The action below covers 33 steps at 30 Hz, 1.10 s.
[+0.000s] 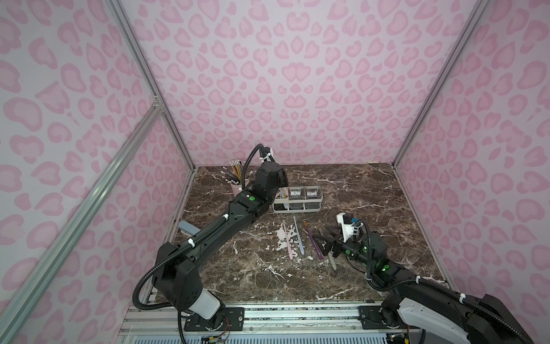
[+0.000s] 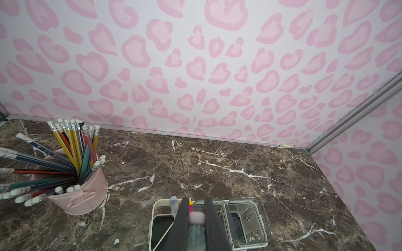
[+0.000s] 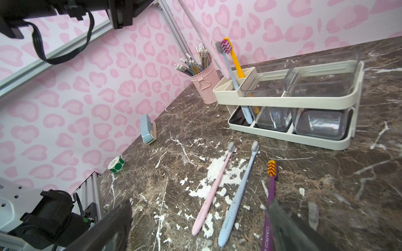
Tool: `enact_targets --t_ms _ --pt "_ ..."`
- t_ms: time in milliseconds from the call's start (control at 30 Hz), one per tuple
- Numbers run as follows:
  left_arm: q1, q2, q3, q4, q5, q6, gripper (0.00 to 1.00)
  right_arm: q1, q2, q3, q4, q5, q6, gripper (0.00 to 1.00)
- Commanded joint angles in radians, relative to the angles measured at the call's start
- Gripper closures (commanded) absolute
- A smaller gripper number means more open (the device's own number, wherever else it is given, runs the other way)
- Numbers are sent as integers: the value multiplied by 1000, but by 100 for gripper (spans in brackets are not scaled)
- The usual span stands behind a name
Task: Place the toothbrush into the toothbrush holder
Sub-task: Place the toothbrush in the toothbrush holder.
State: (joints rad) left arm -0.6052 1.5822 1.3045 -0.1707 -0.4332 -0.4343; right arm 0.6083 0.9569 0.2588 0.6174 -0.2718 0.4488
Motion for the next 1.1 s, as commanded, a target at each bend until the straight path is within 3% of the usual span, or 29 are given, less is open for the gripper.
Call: enact_targets --t_ms 0,1067 --pt "-8 14 -6 72 -41 41 98 0 -1 -1 47 -1 0 1" --pt "-71 162 -103 202 -174 74 98 1 9 -8 70 -45 6 1"
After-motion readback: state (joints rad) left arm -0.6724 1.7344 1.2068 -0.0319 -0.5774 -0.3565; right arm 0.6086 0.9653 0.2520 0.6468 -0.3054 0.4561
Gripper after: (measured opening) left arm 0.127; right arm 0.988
